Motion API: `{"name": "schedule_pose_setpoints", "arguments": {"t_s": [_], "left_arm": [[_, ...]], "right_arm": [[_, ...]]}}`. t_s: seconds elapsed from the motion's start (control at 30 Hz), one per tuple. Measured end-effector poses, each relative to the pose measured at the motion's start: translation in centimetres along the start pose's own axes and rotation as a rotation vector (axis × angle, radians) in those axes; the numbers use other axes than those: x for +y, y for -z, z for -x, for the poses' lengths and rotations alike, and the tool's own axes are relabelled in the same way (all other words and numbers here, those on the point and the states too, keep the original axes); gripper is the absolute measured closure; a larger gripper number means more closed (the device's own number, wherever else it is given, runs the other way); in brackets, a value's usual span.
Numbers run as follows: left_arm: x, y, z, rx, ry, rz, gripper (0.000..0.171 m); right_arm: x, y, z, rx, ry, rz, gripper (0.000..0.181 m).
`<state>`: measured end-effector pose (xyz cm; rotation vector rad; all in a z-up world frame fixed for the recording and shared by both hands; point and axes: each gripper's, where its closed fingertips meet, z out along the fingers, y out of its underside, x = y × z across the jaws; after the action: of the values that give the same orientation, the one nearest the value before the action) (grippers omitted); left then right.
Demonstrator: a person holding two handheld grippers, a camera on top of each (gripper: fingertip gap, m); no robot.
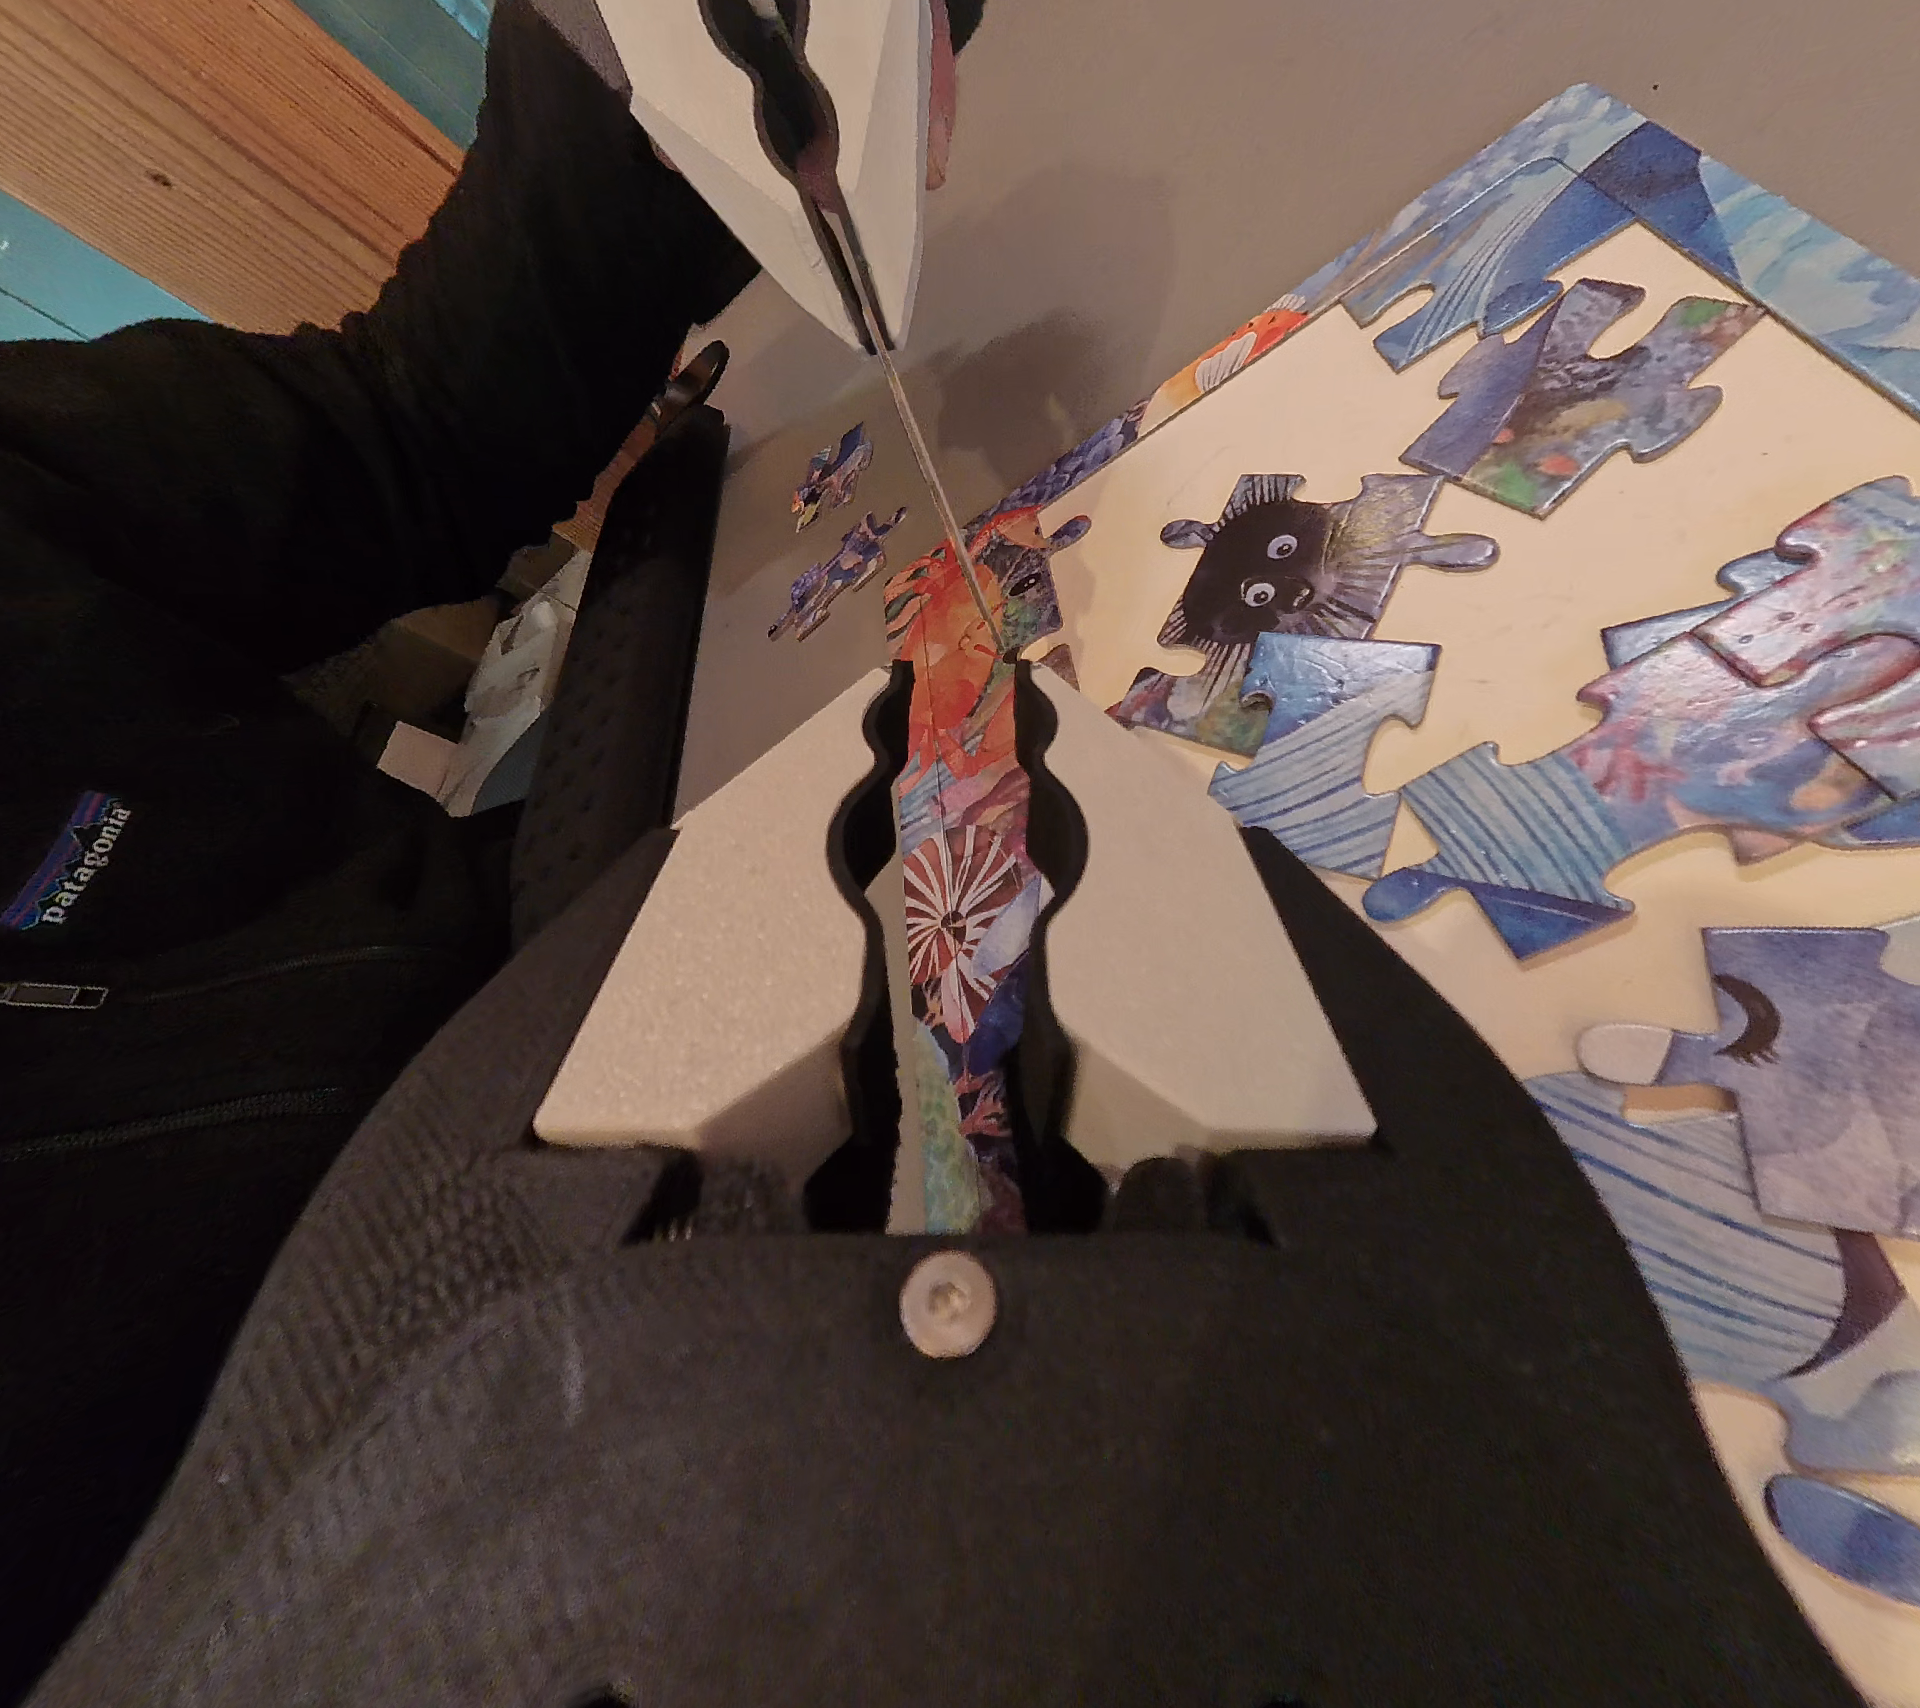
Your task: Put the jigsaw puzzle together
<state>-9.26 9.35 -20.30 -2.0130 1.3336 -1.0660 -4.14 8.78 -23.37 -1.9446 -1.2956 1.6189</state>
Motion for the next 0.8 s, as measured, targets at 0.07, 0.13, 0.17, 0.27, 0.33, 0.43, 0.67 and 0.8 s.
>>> {"name": "schedule_pose_setpoints", "arguments": {"t_s": [0.07, 0.13, 0.17, 0.27, 0.33, 0.43, 0.67, 0.8], "left_arm": [[0.4, 0.0, -0.3, 0.055, 0.012, 0.046, 0.171], [0.6, -0.1, 0.1, 0.066, 0.014, 0.091, 0.171], [0.7, -0.2, 0.3, 0.079, 0.021, 0.109, 0.171], [1.4, -0.6, 0.6, 0.130, 0.038, 0.192, 0.171], [1.9, -1.1, 0.8, 0.167, 0.051, 0.242, 0.171], [2.2, -1.9, 1.5, 0.189, 0.073, 0.288, 0.171], [2.5, -2.4, 3.4, 0.196, 0.073, 0.348, 0.170], [2.8, -2.5, 4.2, 0.189, 0.068, 0.380, 0.170]], "right_arm": [[0.0, 0.0, 0.0, -0.001, -0.001, -0.001, 0.164], [0.0, 0.0, 0.0, -0.003, -0.003, -0.001, 0.164], [0.0, 0.0, 0.0, -0.003, -0.003, -0.001, 0.165], [0.1, 0.0, 0.0, -0.004, -0.003, 0.000, 0.166], [0.1, 0.0, -0.1, -0.006, -0.005, -0.001, 0.166], [0.1, 0.0, -0.1, -0.009, -0.008, 0.000, 0.167], [0.1, 0.0, -0.1, -0.015, -0.010, -0.001, 0.168], [0.2, 0.0, -0.1, -0.018, -0.012, -0.001, 0.168]]}}
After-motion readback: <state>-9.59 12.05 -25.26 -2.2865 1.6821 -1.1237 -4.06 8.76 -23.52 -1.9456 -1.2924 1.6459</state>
